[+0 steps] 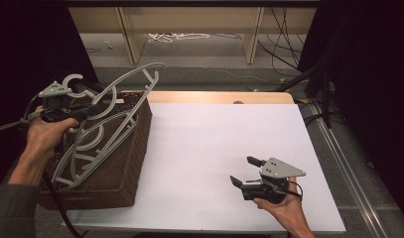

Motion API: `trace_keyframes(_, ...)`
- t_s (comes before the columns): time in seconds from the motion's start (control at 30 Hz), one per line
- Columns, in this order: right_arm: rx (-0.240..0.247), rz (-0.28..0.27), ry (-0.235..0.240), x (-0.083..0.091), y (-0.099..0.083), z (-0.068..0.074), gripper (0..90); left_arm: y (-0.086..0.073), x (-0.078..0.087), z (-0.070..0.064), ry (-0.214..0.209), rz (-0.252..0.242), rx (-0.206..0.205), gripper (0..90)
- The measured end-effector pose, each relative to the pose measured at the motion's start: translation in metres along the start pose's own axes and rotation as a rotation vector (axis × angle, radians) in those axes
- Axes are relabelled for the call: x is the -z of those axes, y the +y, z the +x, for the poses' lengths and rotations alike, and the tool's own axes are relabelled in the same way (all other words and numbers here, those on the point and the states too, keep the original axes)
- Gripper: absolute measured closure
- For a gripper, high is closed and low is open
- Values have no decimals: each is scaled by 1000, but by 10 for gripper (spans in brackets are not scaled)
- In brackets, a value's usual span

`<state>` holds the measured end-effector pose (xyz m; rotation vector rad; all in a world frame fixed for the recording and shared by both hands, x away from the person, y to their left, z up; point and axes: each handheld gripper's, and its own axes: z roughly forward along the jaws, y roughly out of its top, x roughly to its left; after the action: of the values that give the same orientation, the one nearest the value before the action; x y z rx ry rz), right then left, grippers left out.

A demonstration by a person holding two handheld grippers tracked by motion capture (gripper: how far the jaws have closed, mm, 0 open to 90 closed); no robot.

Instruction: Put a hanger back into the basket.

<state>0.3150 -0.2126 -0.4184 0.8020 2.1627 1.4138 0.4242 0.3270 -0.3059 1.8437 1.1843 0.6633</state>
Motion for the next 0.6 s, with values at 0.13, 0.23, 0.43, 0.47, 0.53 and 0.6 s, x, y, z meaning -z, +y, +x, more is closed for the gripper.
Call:
trace_keyframes(0.13, -3, 3, -3, 0, 0, -1, 191, -6, 0, 8, 23, -6, 6, 821)
trace_keyframes(0.23, -3, 0, -3, 0, 0, 0, 192, -11, -1, 13, 39, 1, 10, 821)
trace_keyframes(0.43, 0, 9, 0, 0, 0, 0, 192, -21, -1, 22, 62, 12, -23, 821)
trace_keyframes(0.47, 0, 9, 0, 0, 0, 0, 192, -23, -1, 24, 64, 16, -23, 821)
trace_keyframes(0.53, 2, 9, 0, 0, 0, -1, 192, -27, -1, 27, 73, 18, -20, 821)
trace_keyframes(0.6, -2, 9, 0, 0, 0, -1, 192, -31, -1, 30, 83, 23, -24, 821)
